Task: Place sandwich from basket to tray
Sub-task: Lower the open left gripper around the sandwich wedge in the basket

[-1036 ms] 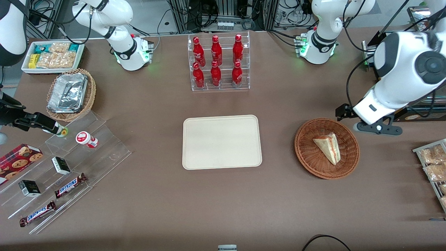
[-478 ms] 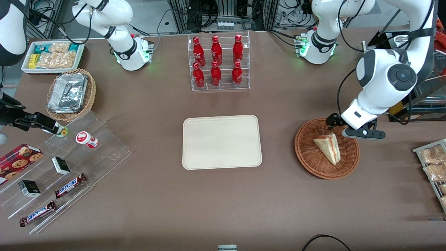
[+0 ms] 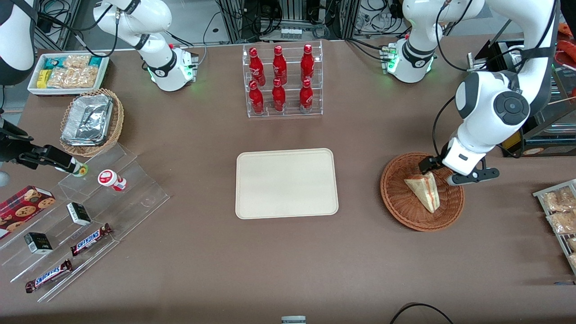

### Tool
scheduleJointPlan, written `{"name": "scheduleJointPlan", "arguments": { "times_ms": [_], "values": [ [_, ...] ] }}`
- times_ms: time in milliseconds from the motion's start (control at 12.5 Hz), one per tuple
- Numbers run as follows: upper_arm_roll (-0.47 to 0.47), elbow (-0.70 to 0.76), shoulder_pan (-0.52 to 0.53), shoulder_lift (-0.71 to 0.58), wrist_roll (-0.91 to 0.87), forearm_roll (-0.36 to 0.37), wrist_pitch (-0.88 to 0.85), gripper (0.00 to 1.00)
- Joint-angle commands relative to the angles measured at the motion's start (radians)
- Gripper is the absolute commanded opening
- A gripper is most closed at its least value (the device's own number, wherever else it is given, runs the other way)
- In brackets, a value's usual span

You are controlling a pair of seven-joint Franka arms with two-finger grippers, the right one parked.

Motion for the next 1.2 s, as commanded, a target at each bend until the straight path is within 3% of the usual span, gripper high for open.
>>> {"name": "scheduleJointPlan", "arguments": {
  "times_ms": [0, 1116],
  "values": [
    [0.006, 0.004, -0.010, 0.037, -0.117, -0.008, 0.028, 1.00],
    [0.008, 0.070, -0.002, 0.200, -0.206, -0.004, 0.080, 1.00]
  ]
}}
